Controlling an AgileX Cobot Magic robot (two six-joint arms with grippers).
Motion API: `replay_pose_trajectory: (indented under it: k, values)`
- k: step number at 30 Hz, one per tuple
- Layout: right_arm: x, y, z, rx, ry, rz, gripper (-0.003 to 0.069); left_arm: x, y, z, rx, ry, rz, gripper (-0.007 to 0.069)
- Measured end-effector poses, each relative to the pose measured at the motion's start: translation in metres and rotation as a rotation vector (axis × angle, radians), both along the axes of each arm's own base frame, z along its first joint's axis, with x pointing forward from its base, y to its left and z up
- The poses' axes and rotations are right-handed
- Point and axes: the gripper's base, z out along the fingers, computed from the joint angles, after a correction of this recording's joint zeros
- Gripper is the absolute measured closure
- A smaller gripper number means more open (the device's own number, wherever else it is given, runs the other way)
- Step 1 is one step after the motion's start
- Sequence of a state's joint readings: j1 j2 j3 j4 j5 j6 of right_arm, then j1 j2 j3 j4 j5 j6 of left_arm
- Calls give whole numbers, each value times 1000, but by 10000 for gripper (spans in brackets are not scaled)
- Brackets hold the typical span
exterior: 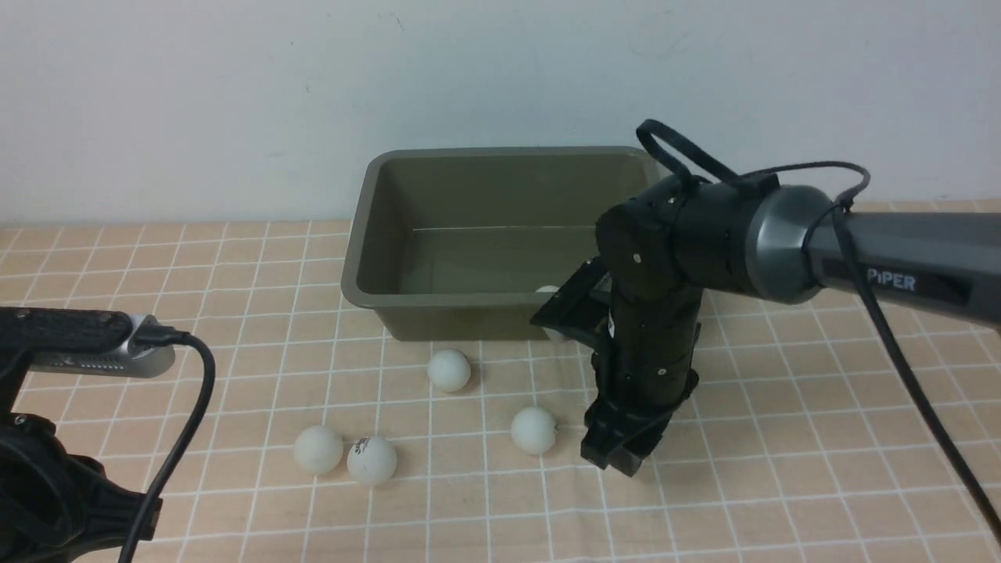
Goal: Put the table tennis balls into the box on the light coffee tablecloth.
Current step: 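Reach for and grasp a ping pong ball on the table, then release the ping pong ball into the bin and lift the gripper away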
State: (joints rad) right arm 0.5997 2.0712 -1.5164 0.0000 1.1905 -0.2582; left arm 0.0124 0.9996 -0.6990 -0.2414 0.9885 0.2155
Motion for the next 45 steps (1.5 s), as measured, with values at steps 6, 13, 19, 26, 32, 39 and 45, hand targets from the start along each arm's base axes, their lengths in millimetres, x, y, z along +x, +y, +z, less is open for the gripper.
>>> replay_pose_trajectory:
  k: [6,13,19,26,32,39,45]
  values:
    - [10,22,50,204,-43,-54,305,0,0,0,0,0,0,693]
    - [23,38,123,398,-198,-42,305,0,0,0,0,0,0,693]
    - [32,35,146,373,-341,16,305,0,0,0,0,0,0,693]
    - [65,28,124,307,-489,-19,305,0,0,0,0,0,0,693]
    - [92,13,90,280,-485,-84,305,0,0,0,-1,0,0,693]
    - [107,2,68,261,-469,-119,299,0,0,0,-2,0,0,693]
    - [107,3,67,273,-462,-125,272,0,0,0,-4,0,1,693]
